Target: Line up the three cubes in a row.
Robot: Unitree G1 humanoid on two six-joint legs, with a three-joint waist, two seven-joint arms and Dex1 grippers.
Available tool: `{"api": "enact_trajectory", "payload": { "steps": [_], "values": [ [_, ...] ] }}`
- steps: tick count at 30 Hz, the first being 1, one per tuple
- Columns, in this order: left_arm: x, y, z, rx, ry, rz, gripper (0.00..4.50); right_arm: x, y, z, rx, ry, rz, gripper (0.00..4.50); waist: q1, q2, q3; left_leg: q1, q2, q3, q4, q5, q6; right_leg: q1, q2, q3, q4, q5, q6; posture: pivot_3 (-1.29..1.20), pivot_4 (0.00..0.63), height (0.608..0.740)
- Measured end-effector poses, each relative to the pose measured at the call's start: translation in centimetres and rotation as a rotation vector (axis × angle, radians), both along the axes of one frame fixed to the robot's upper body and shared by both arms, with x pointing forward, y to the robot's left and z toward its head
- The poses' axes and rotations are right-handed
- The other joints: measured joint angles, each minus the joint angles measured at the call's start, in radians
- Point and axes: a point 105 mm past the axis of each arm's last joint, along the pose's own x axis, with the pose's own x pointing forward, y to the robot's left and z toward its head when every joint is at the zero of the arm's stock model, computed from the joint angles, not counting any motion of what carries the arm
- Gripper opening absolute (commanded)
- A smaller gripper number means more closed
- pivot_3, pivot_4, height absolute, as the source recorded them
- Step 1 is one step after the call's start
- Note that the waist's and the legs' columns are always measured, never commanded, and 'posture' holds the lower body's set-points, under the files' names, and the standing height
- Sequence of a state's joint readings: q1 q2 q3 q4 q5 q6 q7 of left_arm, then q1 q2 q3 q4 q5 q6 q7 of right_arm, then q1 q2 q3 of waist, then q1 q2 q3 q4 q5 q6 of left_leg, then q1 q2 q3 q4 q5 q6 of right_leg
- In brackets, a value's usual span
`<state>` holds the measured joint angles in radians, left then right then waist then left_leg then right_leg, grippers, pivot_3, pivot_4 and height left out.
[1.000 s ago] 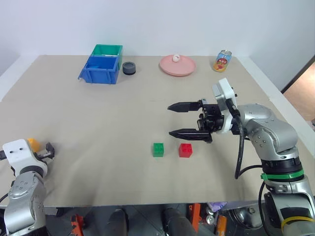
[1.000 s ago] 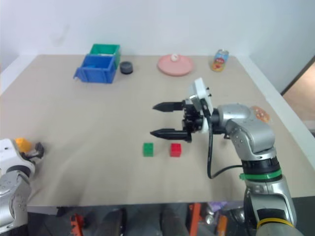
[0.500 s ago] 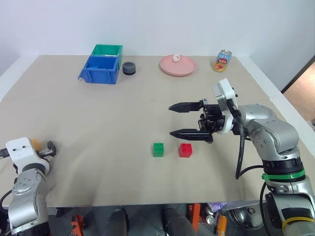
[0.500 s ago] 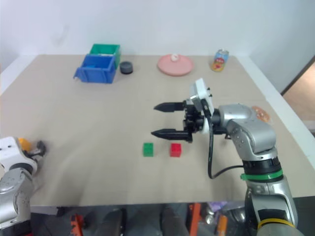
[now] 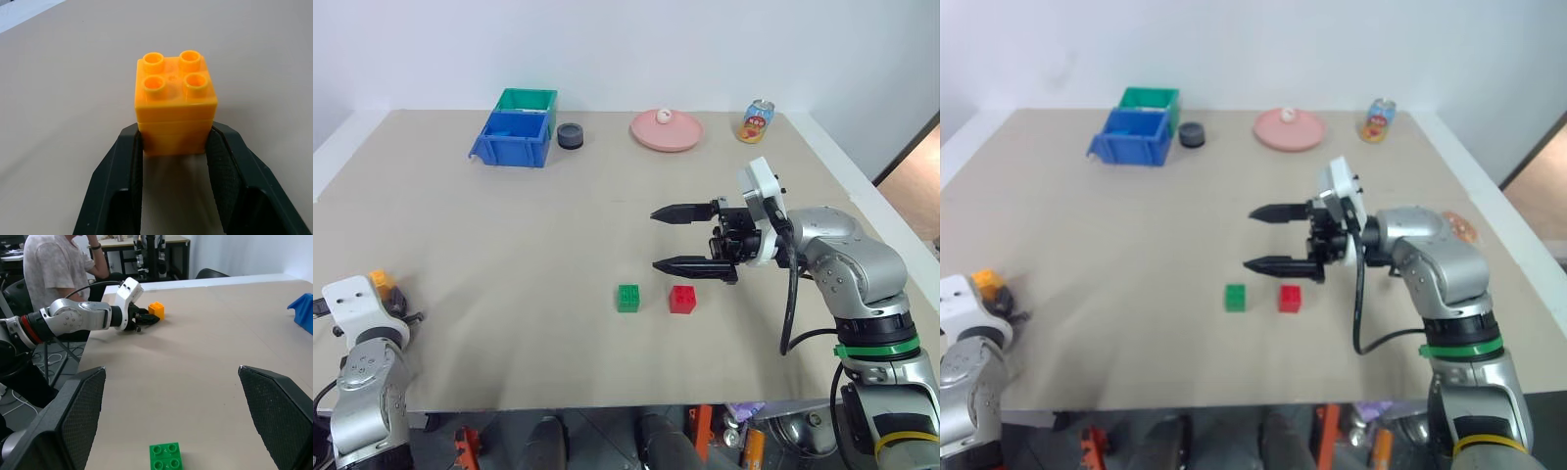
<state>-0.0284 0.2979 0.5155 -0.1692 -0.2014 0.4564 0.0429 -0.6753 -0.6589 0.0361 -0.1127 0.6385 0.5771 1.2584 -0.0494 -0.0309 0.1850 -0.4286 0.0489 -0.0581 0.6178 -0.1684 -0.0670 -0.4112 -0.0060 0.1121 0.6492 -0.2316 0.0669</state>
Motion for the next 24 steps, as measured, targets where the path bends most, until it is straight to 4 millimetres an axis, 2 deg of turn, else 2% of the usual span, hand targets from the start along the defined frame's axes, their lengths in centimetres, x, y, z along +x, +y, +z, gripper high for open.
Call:
{"api": "enact_trajectory", "payload": {
  "steps": [2,5,6,7,9,13,17,20,24],
  "values": [
    [1.3,-1.3,1.1,0.053,-0.024,-0.102,1.26,0.0,0.0,0.0,-0.004,-0.003,-0.002,4.50,0.004,0.000,0.000,0.000,0.000,0.000,0.000,0.000,0.000,0.000,0.000,0.000,0.000,0.000,0.000,0.00,0.150,0.740],
    [3.7,-4.3,4.0,0.147,-0.114,-0.314,1.26,0.1,0.0,0.1,-0.008,-0.015,-0.002,4.50,0.005,0.000,0.000,-0.001,0.000,0.001,0.000,0.000,0.000,0.000,-0.001,0.000,0.000,0.000,0.000,0.00,0.150,0.740],
    [4.7,-6.2,5.4,0.179,-0.169,-0.447,1.26,0.1,0.0,0.1,-0.010,-0.018,-0.003,4.50,0.004,0.000,0.000,-0.001,0.000,0.001,0.000,0.000,-0.001,0.000,-0.001,0.000,-0.001,0.000,0.000,0.00,0.150,0.740],
    [4.9,-6.7,5.8,0.185,-0.183,-0.476,1.26,0.1,0.0,0.1,-0.010,-0.018,-0.003,4.50,0.003,0.000,0.000,-0.001,0.000,0.001,0.000,0.000,-0.001,0.000,-0.001,0.000,-0.001,0.000,0.000,0.00,0.150,0.740],
    [5.3,-9.7,6.5,0.220,-0.215,-0.705,1.26,0.1,0.0,0.1,-0.012,-0.019,-0.005,4.50,0.001,0.000,0.000,-0.001,0.000,0.001,-0.002,0.000,0.000,-0.001,-0.001,0.000,-0.001,-0.001,0.000,0.00,0.150,0.740],
    [4.4,-14.4,6.1,0.257,-0.200,-1.094,1.26,0.1,-0.3,0.1,-0.021,-0.021,-0.015,4.50,0.000,0.000,0.000,-0.002,0.001,0.002,-0.006,0.000,0.000,-0.004,0.000,0.000,0.001,-0.001,0.001,0.00,0.150,0.740],
    [2.6,-17.6,5.3,0.288,-0.138,-1.456,1.26,0.2,-0.6,0.1,-0.025,-0.021,-0.028,4.50,0.001,0.000,0.000,-0.002,0.001,0.001,-0.009,0.000,0.000,-0.006,0.000,-0.001,0.001,-0.002,0.001,0.00,0.150,0.740],
    [1.6,-18.8,4.8,0.304,-0.092,-1.650,1.26,0.2,-0.6,0.1,-0.024,-0.020,-0.038,4.50,0.001,0.000,0.000,-0.002,0.001,0.002,-0.009,0.000,0.000,-0.006,0.000,-0.001,0.001,-0.002,0.001,0.00,0.150,0.740],
    [1.0,-19.5,4.3,0.306,-0.007,-1.841,1.26,0.0,-0.8,-0.1,-0.025,-0.016,-0.057,4.50,0.001,0.000,0.000,-0.002,0.001,0.001,-0.008,0.000,0.000,-0.006,0.000,-0.001,0.002,-0.003,0.000,0.00,0.150,0.740]
  ]
}}
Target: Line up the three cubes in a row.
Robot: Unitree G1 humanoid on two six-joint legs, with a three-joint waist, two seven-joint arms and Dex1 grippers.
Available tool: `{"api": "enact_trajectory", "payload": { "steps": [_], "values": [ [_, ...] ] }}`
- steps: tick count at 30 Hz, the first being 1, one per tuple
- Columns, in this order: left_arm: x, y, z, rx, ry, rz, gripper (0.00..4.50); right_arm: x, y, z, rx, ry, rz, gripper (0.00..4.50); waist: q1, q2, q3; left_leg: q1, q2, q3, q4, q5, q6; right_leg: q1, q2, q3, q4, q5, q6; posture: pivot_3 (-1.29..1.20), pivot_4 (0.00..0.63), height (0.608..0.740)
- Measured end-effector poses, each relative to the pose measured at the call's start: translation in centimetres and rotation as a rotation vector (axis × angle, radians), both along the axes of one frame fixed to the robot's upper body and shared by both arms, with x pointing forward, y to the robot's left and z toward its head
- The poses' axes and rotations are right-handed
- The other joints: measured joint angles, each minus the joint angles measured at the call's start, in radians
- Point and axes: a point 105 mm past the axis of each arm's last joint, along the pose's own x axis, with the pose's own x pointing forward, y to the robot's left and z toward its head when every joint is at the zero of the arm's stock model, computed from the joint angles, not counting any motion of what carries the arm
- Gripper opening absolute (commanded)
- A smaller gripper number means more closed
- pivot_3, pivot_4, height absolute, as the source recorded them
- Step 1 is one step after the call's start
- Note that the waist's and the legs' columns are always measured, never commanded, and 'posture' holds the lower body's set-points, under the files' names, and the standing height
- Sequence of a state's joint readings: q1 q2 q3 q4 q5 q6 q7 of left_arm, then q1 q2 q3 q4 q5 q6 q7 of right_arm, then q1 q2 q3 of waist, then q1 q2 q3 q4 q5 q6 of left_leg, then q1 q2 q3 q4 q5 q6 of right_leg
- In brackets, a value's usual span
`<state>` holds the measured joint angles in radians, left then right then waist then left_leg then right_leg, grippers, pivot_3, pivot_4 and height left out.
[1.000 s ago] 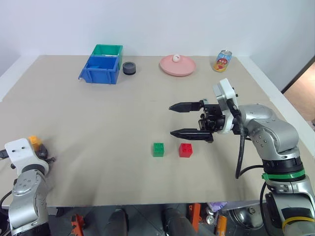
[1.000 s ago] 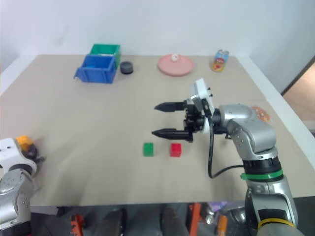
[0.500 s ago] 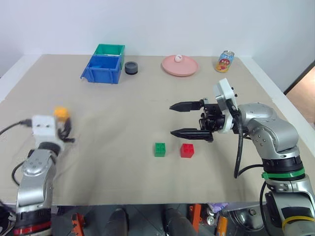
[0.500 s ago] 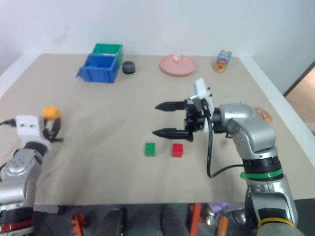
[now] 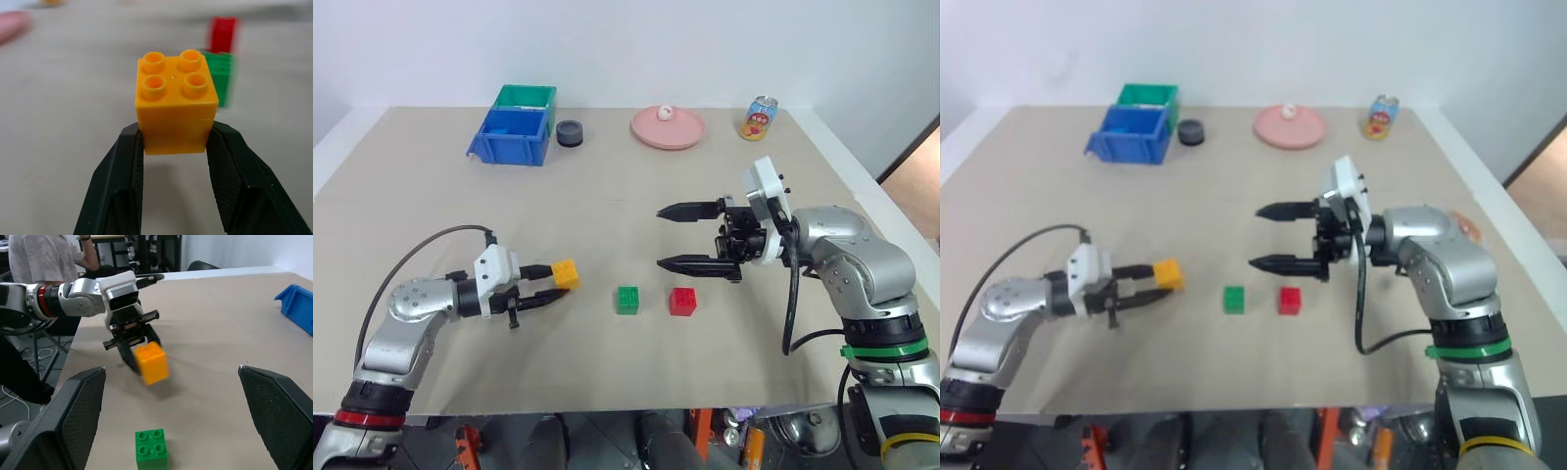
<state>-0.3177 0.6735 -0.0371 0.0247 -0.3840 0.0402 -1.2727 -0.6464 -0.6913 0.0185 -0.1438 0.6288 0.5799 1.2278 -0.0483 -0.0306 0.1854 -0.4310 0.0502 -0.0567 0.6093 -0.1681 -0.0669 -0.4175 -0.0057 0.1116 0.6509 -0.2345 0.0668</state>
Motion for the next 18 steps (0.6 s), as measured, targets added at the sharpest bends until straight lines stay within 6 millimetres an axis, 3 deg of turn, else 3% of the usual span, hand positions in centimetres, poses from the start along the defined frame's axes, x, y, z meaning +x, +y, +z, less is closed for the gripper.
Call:
{"api": "enact_trajectory", "payload": {
  "steps": [6,18],
  "values": [
    [1.0,0.0,0.3,0.038,0.032,-0.070,1.26,-0.4,-0.5,0.3,0.003,-0.009,-0.030,4.50,0.000,0.000,0.000,0.000,0.000,0.000,0.000,0.000,0.000,0.000,0.000,0.000,0.000,0.000,0.001,0.00,0.150,0.740],
    [0.8,-1.0,-2.5,0.077,0.134,-0.170,1.26,-0.9,-0.9,0.2,-0.006,0.007,-0.055,4.50,0.000,0.000,0.000,0.000,0.000,-0.001,0.001,0.000,0.001,-0.001,0.000,0.000,0.003,0.000,0.001,0.00,0.150,0.740]
  ]
}}
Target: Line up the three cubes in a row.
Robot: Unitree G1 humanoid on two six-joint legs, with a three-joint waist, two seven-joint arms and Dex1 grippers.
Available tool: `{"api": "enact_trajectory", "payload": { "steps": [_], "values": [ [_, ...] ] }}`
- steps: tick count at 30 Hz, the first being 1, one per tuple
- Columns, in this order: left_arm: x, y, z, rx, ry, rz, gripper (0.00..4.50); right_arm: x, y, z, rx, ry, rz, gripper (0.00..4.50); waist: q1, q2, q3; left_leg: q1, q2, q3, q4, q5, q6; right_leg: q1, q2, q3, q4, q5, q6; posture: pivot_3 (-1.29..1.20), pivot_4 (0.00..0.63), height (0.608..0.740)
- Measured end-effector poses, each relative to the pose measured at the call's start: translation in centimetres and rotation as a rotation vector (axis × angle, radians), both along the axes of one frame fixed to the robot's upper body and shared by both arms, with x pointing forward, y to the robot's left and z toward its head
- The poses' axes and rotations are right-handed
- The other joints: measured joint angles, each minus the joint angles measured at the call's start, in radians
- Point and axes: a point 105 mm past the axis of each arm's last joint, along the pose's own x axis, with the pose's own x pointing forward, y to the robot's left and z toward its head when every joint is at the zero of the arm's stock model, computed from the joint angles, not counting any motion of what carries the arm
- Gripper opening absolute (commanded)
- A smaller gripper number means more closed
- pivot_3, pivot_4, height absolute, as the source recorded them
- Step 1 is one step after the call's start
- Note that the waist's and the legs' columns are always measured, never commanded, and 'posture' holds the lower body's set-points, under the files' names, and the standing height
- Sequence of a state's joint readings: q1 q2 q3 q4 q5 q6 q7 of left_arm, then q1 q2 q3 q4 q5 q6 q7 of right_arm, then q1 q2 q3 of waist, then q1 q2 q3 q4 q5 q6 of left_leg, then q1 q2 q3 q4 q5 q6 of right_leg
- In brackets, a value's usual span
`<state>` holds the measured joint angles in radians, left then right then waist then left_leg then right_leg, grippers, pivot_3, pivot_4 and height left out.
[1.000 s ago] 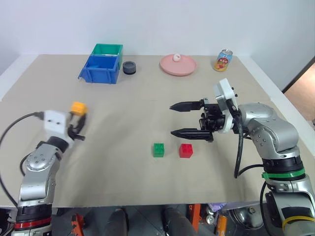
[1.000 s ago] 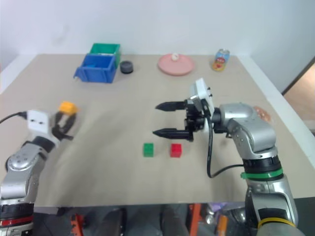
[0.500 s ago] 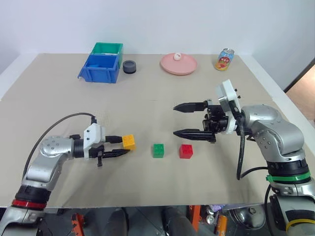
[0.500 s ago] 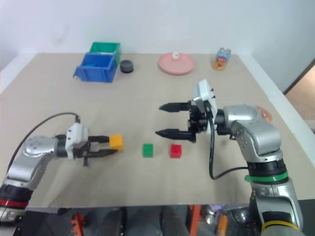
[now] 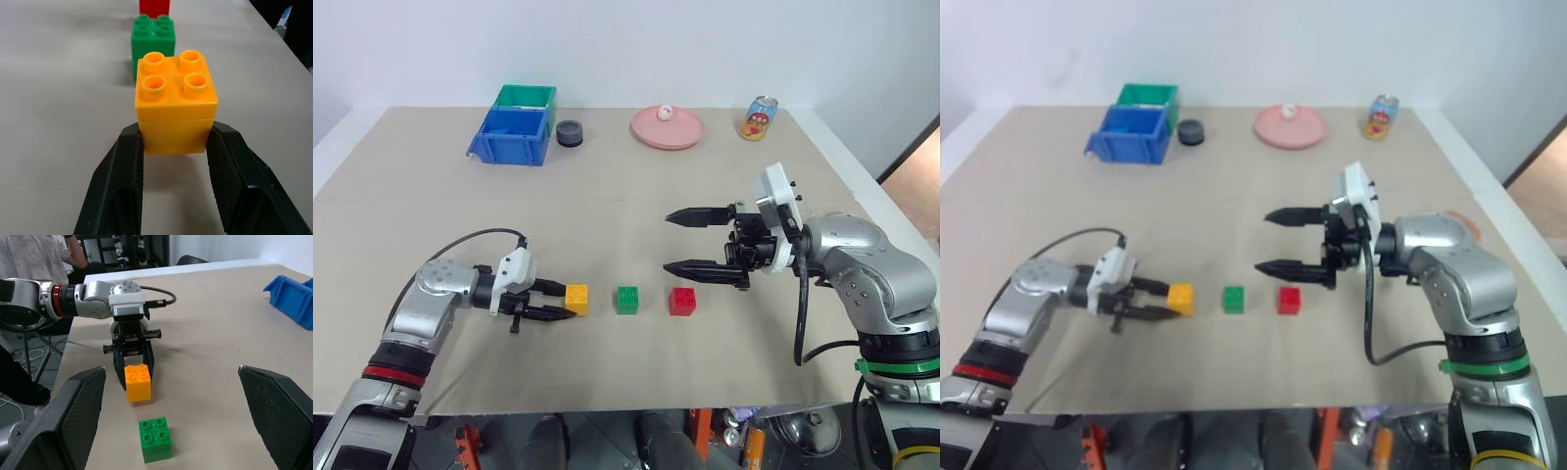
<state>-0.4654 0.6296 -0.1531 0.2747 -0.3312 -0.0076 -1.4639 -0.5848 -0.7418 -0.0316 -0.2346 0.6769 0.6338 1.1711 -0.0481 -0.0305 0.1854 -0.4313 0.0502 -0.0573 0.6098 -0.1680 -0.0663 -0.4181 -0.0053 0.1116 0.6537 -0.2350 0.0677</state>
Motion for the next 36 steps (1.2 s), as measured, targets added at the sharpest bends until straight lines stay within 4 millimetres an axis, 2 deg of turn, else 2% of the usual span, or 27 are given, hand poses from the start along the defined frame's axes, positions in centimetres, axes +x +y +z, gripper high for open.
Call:
{"api": "enact_trajectory", "payload": {
  "steps": [5,10,18,27,29,35,36],
  "values": [
    [0.1,-0.1,-0.5,-0.003,-0.007,-0.002,1.26,-0.1,-0.2,0.1,0.003,-0.003,-0.009,4.50,0.000,0.000,0.000,0.000,0.000,0.000,0.000,0.000,0.000,0.000,0.000,0.000,0.001,0.000,0.000,0.00,0.150,0.740],
    [0.7,0.8,-1.2,0.021,-0.012,0.024,1.26,-0.2,-0.2,-0.1,0.006,0.011,-0.016,4.50,0.000,0.000,0.000,0.000,0.000,0.000,0.001,0.000,0.000,0.000,0.000,0.000,0.001,0.000,0.000,0.00,0.150,0.740],
    [1.1,1.7,-1.1,0.042,-0.034,0.025,1.26,-0.3,-0.1,-0.1,0.011,0.011,-0.010,4.50,-0.001,0.000,0.000,0.001,0.000,0.000,0.001,0.000,0.001,0.000,0.000,0.000,0.004,0.000,-0.001,0.00,0.150,0.740],
    [1.1,1.7,-1.1,0.040,-0.033,0.027,1.26,-0.3,-0.1,0.0,0.012,0.012,-0.008,4.50,0.000,0.000,0.000,0.001,0.000,0.000,0.002,0.001,0.001,-0.001,0.001,0.000,0.009,-0.002,-0.001,0.00,0.150,0.740],
    [1.1,1.7,-1.1,0.039,-0.033,0.028,2.32,-0.3,-0.1,0.0,0.012,0.011,-0.008,4.50,0.000,0.000,0.000,0.001,0.000,0.000,0.003,0.001,0.001,-0.001,0.001,0.000,0.010,-0.003,-0.001,0.00,0.150,0.740],
    [1.1,1.3,-1.2,0.025,-0.028,0.024,4.38,-0.2,-0.1,0.0,0.012,0.010,-0.008,4.50,0.000,0.000,0.000,0.001,0.000,0.000,0.005,0.001,0.001,-0.001,0.001,0.000,0.011,-0.003,-0.001,0.00,0.150,0.740],
    [1.1,1.2,-1.2,0.022,-0.029,0.024,4.45,-0.2,-0.1,0.1,0.012,0.009,-0.008,4.50,0.000,0.000,0.000,0.001,0.000,0.000,0.006,0.001,0.001,-0.001,0.001,0.000,0.011,-0.003,-0.001,0.00,0.150,0.740]
  ]
}}
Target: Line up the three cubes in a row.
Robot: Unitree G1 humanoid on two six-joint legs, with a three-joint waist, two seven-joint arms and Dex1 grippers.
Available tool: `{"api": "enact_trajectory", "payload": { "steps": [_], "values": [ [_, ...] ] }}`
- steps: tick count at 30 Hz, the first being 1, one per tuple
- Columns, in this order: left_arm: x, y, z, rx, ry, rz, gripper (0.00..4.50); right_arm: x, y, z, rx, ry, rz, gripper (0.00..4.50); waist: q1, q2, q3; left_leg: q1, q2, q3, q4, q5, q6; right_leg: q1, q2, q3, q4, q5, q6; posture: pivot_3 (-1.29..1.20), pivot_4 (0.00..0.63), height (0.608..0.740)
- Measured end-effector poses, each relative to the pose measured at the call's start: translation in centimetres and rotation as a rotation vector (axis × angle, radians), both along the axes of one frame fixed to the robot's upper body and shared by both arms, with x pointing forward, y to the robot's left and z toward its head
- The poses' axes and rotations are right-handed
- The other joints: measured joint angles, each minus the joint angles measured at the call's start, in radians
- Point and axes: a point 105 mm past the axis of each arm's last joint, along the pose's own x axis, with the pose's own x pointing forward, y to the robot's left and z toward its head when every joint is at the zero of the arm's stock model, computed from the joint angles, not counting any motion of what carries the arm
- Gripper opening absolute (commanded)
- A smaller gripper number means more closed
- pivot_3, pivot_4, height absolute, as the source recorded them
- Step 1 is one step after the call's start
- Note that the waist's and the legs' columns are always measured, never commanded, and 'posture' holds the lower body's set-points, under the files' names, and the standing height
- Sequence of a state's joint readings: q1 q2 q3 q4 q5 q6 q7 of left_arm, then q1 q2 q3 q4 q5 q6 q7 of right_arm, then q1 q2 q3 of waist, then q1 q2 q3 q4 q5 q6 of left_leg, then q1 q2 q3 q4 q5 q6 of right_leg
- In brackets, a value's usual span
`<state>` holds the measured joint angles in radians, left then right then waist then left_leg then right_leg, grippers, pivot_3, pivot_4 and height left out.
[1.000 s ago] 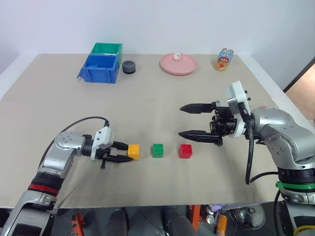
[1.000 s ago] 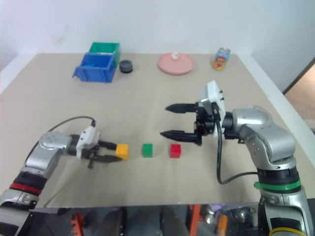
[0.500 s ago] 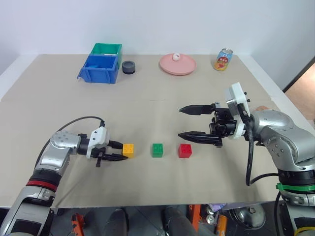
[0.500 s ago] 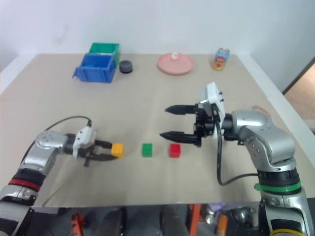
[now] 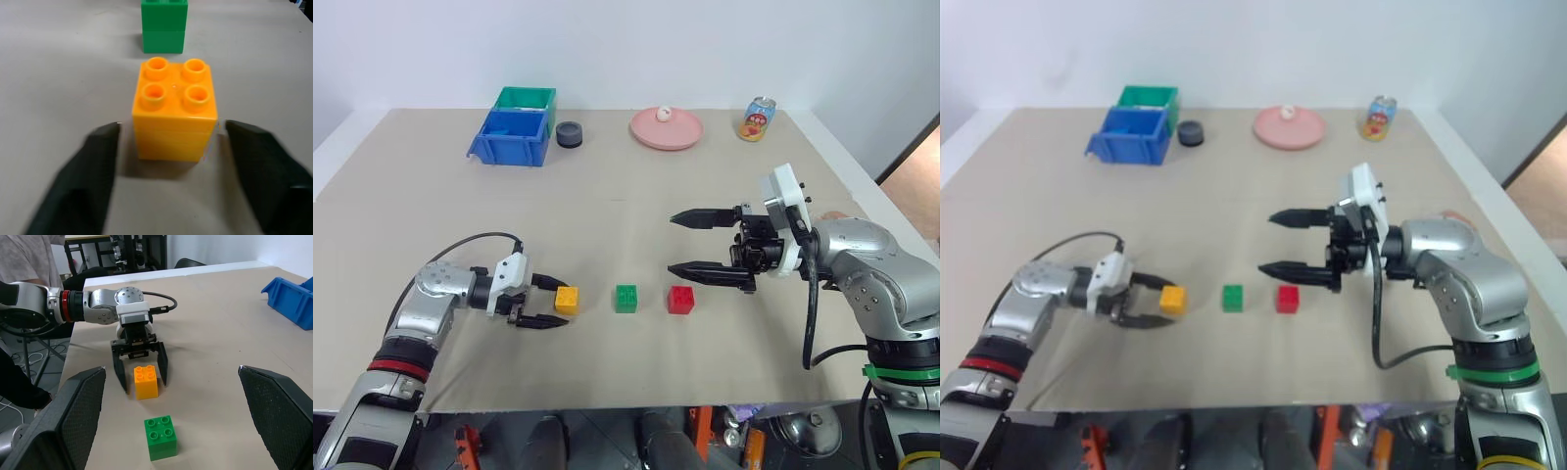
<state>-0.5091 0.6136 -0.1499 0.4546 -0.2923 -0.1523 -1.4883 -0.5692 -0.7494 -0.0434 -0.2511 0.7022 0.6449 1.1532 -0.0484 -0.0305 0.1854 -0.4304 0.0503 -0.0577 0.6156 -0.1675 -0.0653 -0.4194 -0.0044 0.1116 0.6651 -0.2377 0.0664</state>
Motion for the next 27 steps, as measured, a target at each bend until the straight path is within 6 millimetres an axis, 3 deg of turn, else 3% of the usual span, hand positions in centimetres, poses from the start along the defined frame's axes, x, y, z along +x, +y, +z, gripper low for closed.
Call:
{"api": "enact_trajectory", "payload": {
  "steps": [11,27],
  "values": [
    [-0.6,-0.2,0.6,-0.019,-0.004,-0.008,4.45,0.2,0.0,0.6,0.004,-0.014,0.002,4.50,-0.001,0.000,0.000,0.000,0.000,0.000,0.001,0.000,0.000,0.000,0.000,0.000,0.001,-0.001,-0.003,0.00,0.150,0.740],
    [0.2,3.5,0.9,-0.028,-0.132,0.149,4.45,0.2,0.0,0.6,0.006,-0.004,0.021,4.50,0.000,0.000,0.000,0.000,0.000,0.000,0.001,0.000,0.000,0.000,0.000,0.000,0.001,-0.002,-0.004,0.00,0.150,0.740]
  ]
}}
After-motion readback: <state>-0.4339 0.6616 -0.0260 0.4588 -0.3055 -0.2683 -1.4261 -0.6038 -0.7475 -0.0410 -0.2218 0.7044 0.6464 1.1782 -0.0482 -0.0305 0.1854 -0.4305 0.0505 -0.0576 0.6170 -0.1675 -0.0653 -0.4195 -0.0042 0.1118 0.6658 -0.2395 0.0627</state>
